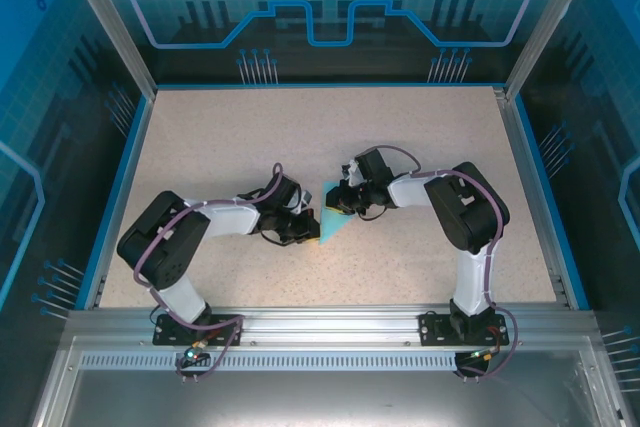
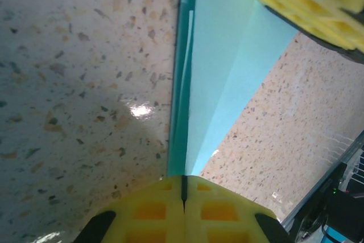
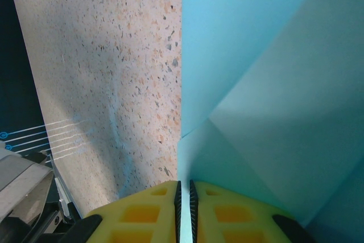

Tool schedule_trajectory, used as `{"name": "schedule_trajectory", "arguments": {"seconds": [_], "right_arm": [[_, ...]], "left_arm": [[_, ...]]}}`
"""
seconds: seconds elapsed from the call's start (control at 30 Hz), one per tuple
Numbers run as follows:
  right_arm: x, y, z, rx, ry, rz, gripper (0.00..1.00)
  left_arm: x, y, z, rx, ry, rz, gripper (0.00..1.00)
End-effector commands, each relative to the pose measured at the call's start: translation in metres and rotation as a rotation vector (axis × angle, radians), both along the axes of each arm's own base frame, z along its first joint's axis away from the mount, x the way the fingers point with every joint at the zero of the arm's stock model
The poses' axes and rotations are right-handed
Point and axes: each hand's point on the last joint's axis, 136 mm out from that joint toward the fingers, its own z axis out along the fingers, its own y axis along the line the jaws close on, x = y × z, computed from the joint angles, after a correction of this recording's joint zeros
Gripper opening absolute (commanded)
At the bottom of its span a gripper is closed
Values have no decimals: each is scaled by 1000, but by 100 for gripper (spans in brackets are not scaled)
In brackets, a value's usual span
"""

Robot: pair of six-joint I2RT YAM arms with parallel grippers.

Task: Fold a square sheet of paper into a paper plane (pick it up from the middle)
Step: Fourth fold the wing at the center of the table.

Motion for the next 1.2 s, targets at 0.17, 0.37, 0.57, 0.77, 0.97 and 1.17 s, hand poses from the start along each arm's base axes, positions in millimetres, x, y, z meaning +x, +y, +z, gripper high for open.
{"name": "schedule_trajectory", "arguments": {"seconds": [0.17, 0.37, 0.57, 0.77, 0.97, 1.17], "right_arm": [[-21, -17, -43, -100, 109, -10, 16], [-23, -18, -44, -111, 110, -10, 16], [-23, -18, -46, -118, 111, -8, 16], [-24, -19, -47, -120, 113, -6, 16], [-25, -19, -48, -122, 117, -3, 16], [-25, -19, -49, -124, 120, -4, 16]], "left_arm": [[-14, -5, -11, 12, 39, -63, 0], [-22, 4, -20, 54, 60, -65, 0], [-25, 3, -2, 21, 28, -81, 6], [-12, 8, 33, 19, -86, -32, 17], [14, -13, 62, -69, -144, -25, 18], [25, -35, 49, -137, -83, -47, 17]]}}
